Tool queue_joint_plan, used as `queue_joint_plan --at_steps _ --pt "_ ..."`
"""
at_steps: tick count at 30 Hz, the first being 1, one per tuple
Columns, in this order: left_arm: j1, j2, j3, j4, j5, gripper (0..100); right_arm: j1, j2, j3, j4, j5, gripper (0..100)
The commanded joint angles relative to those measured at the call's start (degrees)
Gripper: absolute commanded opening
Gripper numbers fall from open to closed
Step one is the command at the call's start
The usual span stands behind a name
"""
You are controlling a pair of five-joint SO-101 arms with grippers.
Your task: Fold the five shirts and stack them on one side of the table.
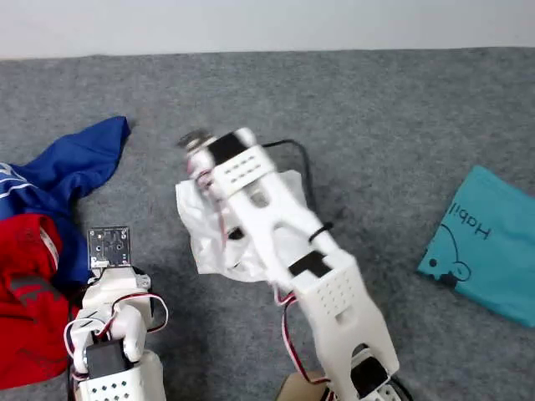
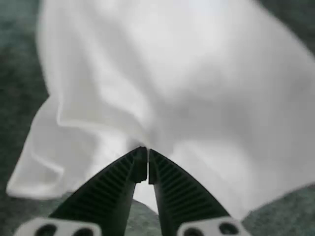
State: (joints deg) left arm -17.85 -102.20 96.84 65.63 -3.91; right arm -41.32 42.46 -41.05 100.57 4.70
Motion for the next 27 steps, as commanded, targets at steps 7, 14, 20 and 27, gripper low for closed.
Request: queue_joint_plan --at_steps 7,14,20,27 --pt "-0.26 -0.18 -0.22 0.35 0.53 1 -9.27 -10.15 -0.44 2.15 0.26 0.9" --pt "-0.26 -0.18 -0.22 0.35 0.53 1 0.57 -14.02 -0.18 2.15 0.53 0.9" --pt "-0.26 -0.18 -0.22 0.35 0.53 1 1.89 -8.75 1.58 2.15 0.26 1.0" --pt "-0.26 -0.18 -0.22 0.35 0.53 1 -10.24 -1.27 -1.76 1.80 -2.46 1.0"
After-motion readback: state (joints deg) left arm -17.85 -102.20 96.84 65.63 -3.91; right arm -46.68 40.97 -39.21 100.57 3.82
